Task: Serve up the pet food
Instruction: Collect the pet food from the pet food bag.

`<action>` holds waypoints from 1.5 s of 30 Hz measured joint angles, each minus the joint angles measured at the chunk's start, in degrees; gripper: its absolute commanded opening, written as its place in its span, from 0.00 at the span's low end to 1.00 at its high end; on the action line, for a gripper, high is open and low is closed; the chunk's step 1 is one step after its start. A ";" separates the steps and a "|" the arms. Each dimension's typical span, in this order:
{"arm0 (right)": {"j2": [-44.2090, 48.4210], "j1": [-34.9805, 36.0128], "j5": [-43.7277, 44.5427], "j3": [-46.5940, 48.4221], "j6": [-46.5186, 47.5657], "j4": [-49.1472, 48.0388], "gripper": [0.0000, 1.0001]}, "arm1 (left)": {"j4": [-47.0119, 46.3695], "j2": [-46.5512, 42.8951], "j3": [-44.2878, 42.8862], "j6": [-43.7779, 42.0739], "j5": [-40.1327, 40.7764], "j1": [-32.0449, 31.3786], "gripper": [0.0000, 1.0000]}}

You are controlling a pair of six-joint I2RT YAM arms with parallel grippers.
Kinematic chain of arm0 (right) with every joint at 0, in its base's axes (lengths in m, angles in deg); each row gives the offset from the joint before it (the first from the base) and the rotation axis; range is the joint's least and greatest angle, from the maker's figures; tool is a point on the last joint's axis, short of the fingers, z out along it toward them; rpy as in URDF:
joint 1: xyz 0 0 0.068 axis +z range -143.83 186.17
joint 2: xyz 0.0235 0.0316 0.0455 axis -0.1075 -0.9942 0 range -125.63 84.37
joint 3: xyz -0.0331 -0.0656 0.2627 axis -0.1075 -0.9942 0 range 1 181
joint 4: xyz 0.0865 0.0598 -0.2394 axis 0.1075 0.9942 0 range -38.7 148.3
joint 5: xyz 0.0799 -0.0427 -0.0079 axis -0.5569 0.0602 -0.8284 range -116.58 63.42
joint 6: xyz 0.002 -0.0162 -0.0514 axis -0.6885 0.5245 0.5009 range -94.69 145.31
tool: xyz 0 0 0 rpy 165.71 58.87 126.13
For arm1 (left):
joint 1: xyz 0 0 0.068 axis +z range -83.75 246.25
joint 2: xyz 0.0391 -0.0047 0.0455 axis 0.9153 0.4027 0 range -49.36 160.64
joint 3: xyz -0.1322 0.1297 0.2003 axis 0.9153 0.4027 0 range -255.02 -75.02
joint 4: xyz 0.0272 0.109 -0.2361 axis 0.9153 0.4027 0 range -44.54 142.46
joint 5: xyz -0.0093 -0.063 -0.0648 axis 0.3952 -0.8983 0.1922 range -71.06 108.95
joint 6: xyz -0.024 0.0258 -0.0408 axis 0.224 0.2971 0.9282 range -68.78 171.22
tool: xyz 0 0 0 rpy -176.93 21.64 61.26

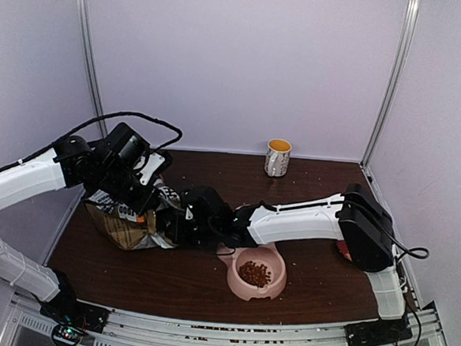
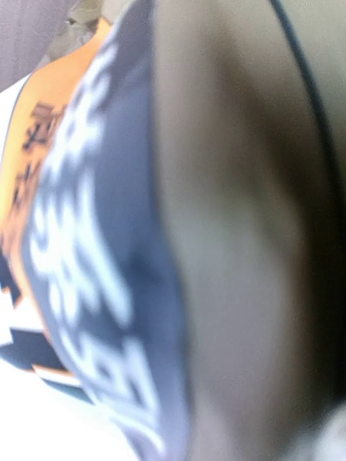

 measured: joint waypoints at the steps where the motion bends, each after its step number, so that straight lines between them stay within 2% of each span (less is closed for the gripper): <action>1: 0.04 -0.22 -0.48 -0.42 -0.61 -0.74 0.00 | 0.02 0.00 0.00 0.00 0.00 0.00 0.00; 11: 0.50 -1.51 -8.13 -8.70 -13.25 -17.64 0.00 | 0.39 -0.61 0.33 0.00 0.17 0.00 0.00; 21: 0.59 -1.51 -11.54 -13.31 -21.66 -29.42 0.00 | 0.35 -1.92 0.96 -0.04 1.46 -0.02 0.00; 35: 7.93 -1.33 -9.46 -20.44 -23.41 -29.57 0.00 | 0.04 -3.21 0.96 -0.07 3.89 -0.02 0.00; 45: 9.51 -1.33 -8.48 -21.35 -25.70 -29.40 0.00 | -0.61 -4.20 1.60 -0.07 4.87 -0.02 0.00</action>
